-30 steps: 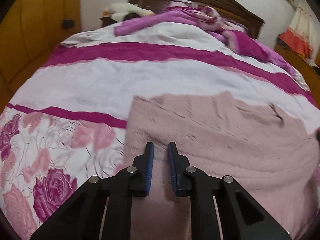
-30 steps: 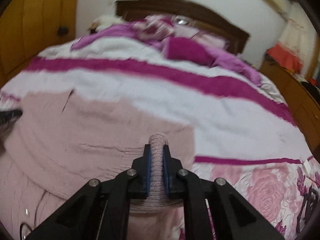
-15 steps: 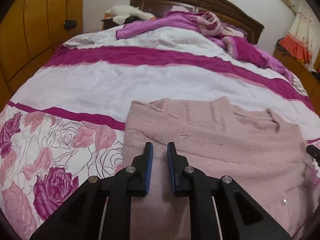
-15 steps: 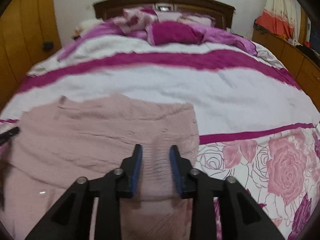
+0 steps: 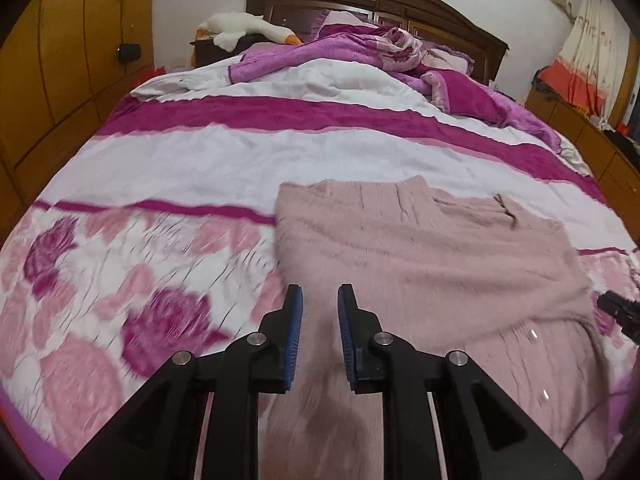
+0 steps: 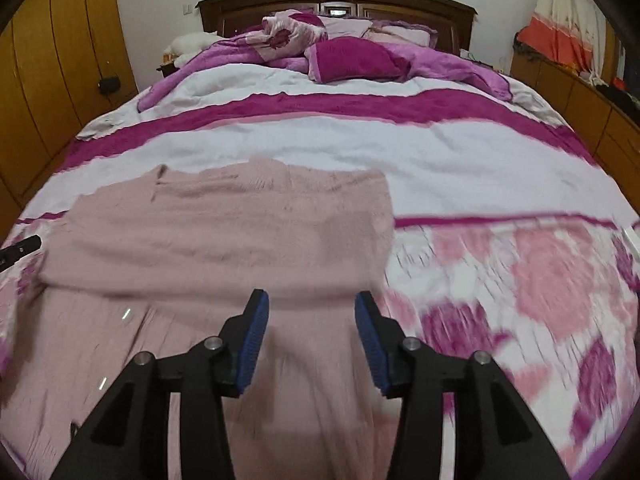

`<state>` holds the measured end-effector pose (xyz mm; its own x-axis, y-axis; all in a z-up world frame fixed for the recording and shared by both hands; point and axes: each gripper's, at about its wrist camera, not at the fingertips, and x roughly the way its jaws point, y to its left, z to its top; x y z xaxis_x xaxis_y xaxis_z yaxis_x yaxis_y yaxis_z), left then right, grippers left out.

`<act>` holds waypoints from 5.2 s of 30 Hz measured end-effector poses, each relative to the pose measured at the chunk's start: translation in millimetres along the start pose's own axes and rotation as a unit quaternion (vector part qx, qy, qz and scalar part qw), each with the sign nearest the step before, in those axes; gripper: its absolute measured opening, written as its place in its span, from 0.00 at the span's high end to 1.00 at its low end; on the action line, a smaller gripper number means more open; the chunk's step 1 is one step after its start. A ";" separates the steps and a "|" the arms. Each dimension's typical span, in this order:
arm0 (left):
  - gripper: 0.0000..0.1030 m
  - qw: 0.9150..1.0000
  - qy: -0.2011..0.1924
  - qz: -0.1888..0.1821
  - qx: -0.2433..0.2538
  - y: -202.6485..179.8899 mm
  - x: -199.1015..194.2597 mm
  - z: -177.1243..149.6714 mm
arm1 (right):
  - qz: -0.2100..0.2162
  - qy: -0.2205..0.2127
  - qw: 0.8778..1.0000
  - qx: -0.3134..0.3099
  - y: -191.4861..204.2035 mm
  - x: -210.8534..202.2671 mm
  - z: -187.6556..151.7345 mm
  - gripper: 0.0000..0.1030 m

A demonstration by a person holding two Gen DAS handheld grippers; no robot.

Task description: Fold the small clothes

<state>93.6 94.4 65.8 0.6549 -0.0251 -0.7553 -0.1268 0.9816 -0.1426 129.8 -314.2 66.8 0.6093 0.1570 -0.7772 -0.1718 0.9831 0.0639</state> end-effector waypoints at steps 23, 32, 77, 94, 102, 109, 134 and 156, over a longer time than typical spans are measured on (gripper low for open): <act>1.00 0.996 0.085 -0.020 -0.009 11.0 -71.0 -114.3 | 0.042 0.059 0.994 0.085 -29.2 -80.6 -140.2 0.94; 1.00 0.995 0.096 -0.018 -0.020 18.5 -76.2 -126.4 | -0.022 0.071 0.992 0.102 -63.3 -75.8 -160.0 0.91; 0.59 0.988 0.116 -0.093 -0.035 -1.2 -109.0 -178.6 | 0.125 0.064 0.977 0.162 -45.0 -95.9 -220.2 0.31; 0.61 0.987 0.112 -0.104 -0.051 -6.3 -111.4 -180.7 | 0.136 0.037 0.980 0.138 -32.7 -101.4 -205.3 0.56; 0.74 0.986 0.113 -0.117 -0.047 -16.1 -99.9 -175.5 | 0.140 0.033 0.980 0.137 -32.1 -98.6 -204.1 0.56; 1.00 0.959 0.144 -0.229 -0.087 -24.5 -83.7 -163.2 | 0.151 0.016 0.983 0.100 -18.1 -103.2 -182.2 0.90; 1.00 0.969 -0.050 -0.225 -0.084 -36.4 -103.5 0.9 | 0.195 -0.161 0.964 0.082 11.2 -109.9 -12.3 0.91; 1.00 0.993 -0.021 -0.099 -0.055 -28.7 79.9 96.0 | 0.096 -0.114 0.980 0.131 -19.9 70.4 94.3 0.89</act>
<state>221.1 82.4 70.9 0.7058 -0.2054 -0.6780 -0.0713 0.9316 -0.3564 249.1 -313.8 69.8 0.7481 0.3285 -0.5766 -0.1131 0.9193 0.3770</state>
